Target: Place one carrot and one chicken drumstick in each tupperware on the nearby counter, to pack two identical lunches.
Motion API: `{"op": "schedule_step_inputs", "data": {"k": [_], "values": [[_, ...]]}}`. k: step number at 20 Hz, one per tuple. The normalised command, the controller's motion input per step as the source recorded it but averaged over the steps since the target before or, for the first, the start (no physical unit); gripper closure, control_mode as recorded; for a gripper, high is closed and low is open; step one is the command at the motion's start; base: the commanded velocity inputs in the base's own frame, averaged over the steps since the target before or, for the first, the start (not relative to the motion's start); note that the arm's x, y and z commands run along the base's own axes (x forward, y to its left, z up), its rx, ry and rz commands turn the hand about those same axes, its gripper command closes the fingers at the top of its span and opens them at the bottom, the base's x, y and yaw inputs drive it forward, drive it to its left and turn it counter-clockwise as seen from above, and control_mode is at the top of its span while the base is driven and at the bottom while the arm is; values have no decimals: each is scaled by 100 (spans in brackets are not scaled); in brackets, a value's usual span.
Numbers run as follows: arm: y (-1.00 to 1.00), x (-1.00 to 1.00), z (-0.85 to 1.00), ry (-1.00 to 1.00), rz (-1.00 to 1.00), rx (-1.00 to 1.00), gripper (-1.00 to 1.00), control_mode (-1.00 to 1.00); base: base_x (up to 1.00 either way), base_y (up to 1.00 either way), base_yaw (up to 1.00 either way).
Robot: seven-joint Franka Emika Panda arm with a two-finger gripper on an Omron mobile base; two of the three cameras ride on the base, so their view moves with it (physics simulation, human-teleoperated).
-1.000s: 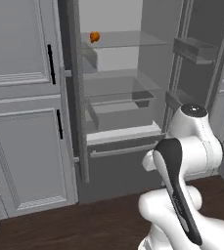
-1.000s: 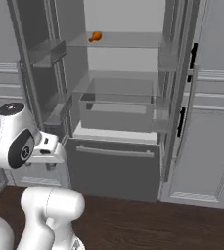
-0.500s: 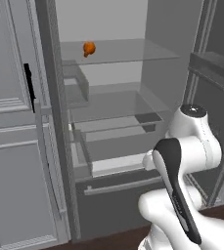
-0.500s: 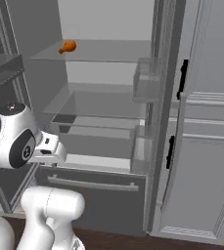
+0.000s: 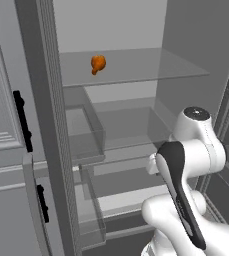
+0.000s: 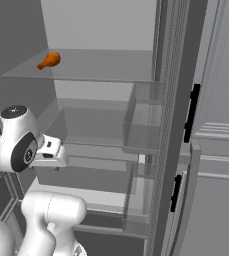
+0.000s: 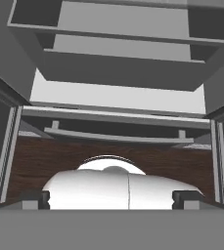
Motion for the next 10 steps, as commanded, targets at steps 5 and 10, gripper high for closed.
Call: {"op": "schedule_step_inputs", "data": {"k": [5, 10], "values": [[0, 0, 0, 0, 0, 0, -100, 100, 19, 0, 0], [0, -5, 10, -22, 3, 0, -100, -100, 0, 0, 0]]}}
